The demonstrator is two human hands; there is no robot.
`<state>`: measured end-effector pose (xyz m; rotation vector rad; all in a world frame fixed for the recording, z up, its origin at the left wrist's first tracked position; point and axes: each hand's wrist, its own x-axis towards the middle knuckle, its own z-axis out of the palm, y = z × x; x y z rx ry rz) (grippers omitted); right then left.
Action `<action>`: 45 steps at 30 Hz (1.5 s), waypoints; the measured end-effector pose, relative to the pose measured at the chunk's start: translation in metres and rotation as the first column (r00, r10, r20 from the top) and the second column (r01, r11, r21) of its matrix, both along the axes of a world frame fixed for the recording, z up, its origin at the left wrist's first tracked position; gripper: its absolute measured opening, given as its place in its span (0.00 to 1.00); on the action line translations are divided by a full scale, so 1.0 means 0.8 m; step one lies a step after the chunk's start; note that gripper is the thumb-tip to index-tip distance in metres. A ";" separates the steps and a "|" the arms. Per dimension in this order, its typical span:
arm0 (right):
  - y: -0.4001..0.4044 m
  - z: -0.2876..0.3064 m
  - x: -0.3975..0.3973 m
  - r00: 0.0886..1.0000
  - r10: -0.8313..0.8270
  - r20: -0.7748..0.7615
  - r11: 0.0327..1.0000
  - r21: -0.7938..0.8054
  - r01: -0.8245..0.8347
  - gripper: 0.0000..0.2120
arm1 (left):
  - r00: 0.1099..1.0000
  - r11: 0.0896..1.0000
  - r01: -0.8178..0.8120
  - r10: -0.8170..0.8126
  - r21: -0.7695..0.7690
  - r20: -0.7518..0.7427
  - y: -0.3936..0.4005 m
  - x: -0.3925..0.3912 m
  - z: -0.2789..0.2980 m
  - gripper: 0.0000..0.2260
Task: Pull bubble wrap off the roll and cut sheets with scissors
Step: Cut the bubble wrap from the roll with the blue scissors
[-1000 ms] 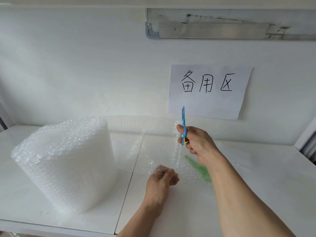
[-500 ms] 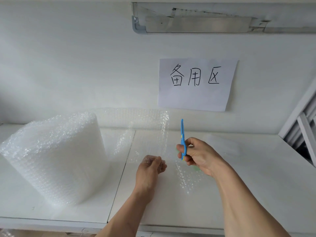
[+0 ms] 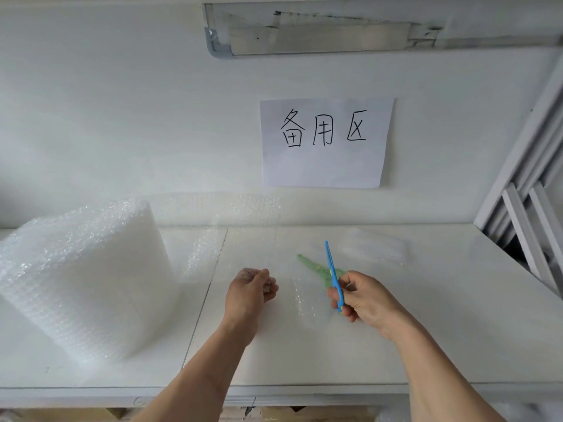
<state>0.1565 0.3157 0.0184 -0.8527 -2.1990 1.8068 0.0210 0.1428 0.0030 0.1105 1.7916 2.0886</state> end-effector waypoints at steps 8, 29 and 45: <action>-0.001 -0.008 0.002 0.999 -0.037 -0.040 0.999 -0.011 0.037 0.08 | 1.000 0.999 -0.014 0.014 -0.032 0.003 0.002 -0.002 -0.002 0.05; 0.010 -0.020 0.004 0.997 -0.031 -0.068 1.000 -0.005 0.031 0.08 | 0.987 0.987 0.057 -0.078 0.150 0.139 -0.012 -0.007 0.011 0.05; 0.019 -0.018 0.008 0.945 -0.277 0.172 0.700 0.710 0.076 0.05 | 0.991 0.990 0.132 -0.133 -0.048 -0.027 -0.053 0.006 -0.001 0.14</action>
